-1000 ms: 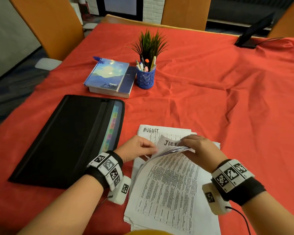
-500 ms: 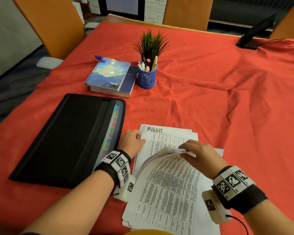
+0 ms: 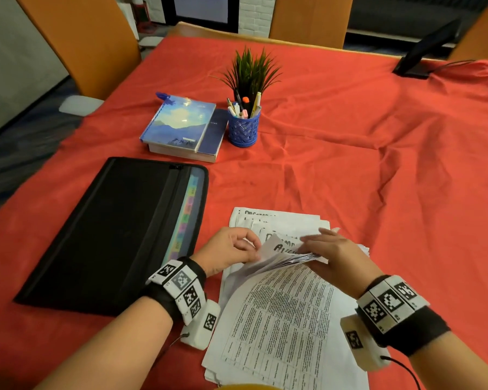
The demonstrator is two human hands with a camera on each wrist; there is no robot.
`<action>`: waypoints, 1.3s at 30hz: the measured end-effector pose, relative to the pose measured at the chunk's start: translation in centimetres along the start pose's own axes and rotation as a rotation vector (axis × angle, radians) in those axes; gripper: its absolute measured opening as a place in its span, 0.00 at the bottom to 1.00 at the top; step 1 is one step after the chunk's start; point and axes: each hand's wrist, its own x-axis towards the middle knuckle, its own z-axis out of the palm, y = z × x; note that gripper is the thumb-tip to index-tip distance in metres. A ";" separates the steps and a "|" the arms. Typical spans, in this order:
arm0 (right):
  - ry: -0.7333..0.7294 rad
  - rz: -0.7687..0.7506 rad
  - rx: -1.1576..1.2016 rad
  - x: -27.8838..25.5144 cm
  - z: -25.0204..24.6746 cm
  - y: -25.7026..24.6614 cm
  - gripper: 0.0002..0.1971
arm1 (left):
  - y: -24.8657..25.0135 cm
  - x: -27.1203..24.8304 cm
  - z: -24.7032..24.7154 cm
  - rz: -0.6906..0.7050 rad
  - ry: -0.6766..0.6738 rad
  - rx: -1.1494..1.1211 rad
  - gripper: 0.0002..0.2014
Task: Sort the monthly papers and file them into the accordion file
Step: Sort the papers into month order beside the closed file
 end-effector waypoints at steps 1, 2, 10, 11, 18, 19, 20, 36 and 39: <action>-0.016 0.009 0.019 0.0 0.0 0.0 0.09 | 0.0 0.0 0.0 0.007 0.012 -0.005 0.11; -0.034 0.024 0.044 0.0 0.0 -0.1 0.08 | 0.2 0.0 0.0 0.012 0.010 -0.008 0.11; -0.128 0.172 0.137 -0.8 -1.3 -1.7 0.23 | -0.9 3.1 -1.8 0.004 0.240 0.254 0.01; -0.159 0.231 0.167 -1.0 -1.4 -1.7 0.30 | -1.2 3.8 -1.9 0.004 0.264 0.367 0.03; -0.232 0.102 0.170 -0.9 -1.3 -1.3 0.11 | -1.0 6.4 -0.2 -0.093 0.081 0.941 0.32; -0.258 0.104 0.177 -0.8 -1.2 -1.4 0.10 | -1.0 6.6 -0.1 -0.110 0.083 0.969 0.32; -0.276 0.116 0.180 -0.8 -1.1 -1.4 0.10 | -1.1 6.7 -0.1 -0.115 0.096 0.979 0.29; -0.293 0.202 0.068 0.2 0.9 -1.4 0.10 | -1.0 5.4 -1.3 0.026 0.212 0.775 0.03; -0.269 0.196 0.055 0.2 1.2 -1.3 0.10 | 0.4 4.1 -1.6 0.036 -0.020 0.474 0.07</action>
